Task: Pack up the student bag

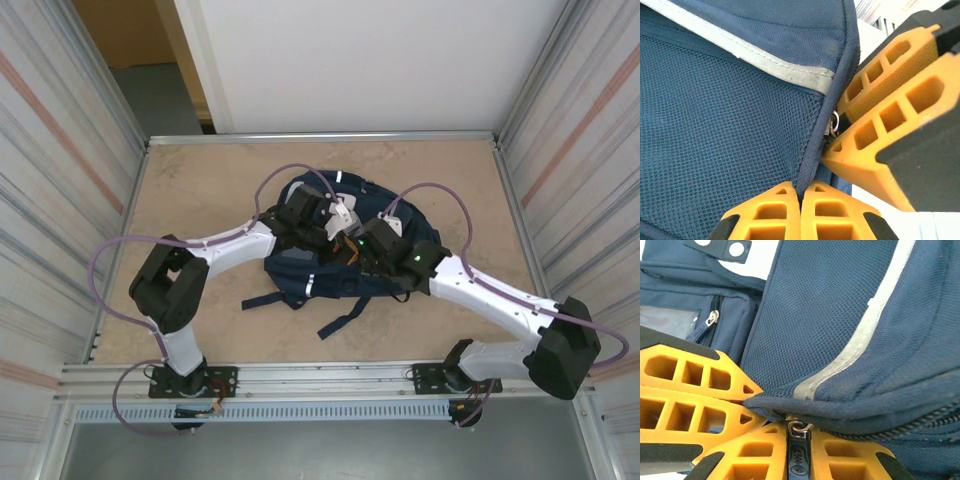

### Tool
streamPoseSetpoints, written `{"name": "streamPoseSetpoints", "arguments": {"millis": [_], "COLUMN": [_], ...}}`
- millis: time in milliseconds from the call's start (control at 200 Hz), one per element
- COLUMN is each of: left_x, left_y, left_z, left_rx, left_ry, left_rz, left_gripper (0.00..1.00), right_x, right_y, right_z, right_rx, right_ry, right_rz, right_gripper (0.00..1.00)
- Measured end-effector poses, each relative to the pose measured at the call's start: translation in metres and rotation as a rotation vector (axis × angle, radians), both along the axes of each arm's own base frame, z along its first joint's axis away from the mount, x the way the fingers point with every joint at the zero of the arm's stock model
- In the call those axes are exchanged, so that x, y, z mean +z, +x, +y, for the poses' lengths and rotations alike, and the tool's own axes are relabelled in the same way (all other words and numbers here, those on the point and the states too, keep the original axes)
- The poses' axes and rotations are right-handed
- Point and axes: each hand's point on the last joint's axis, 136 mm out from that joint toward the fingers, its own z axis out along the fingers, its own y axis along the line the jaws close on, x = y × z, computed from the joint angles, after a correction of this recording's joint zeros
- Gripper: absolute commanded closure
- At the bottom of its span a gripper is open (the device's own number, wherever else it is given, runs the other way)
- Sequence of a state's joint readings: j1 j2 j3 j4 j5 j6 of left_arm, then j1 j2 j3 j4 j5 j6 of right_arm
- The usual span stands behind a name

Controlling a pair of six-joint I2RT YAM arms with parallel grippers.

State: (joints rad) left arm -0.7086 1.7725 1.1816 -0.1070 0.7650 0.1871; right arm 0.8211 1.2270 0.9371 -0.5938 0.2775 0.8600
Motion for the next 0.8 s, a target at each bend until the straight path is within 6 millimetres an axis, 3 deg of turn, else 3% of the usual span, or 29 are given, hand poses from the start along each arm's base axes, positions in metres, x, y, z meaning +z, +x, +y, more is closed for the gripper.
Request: {"name": "streamPoseSetpoints", "arguments": {"millis": [501,797], "left_x": [-0.003,-0.015], "left_y": [0.0,0.004], "left_z": [0.008,0.031], "left_rx": [-0.024,-0.065], "left_ry": [0.001,0.105], "left_rz": [-0.108,-0.279], "left_gripper": [1.0,1.0], "right_x": [0.01,0.01], "right_y": [-0.002,0.002], "right_z": [-0.012,-0.033], "right_rx": [0.004,-0.02], "right_ry": [0.274,0.509], "right_rz": [0.148,0.289], "right_gripper": [0.96,0.98]}}
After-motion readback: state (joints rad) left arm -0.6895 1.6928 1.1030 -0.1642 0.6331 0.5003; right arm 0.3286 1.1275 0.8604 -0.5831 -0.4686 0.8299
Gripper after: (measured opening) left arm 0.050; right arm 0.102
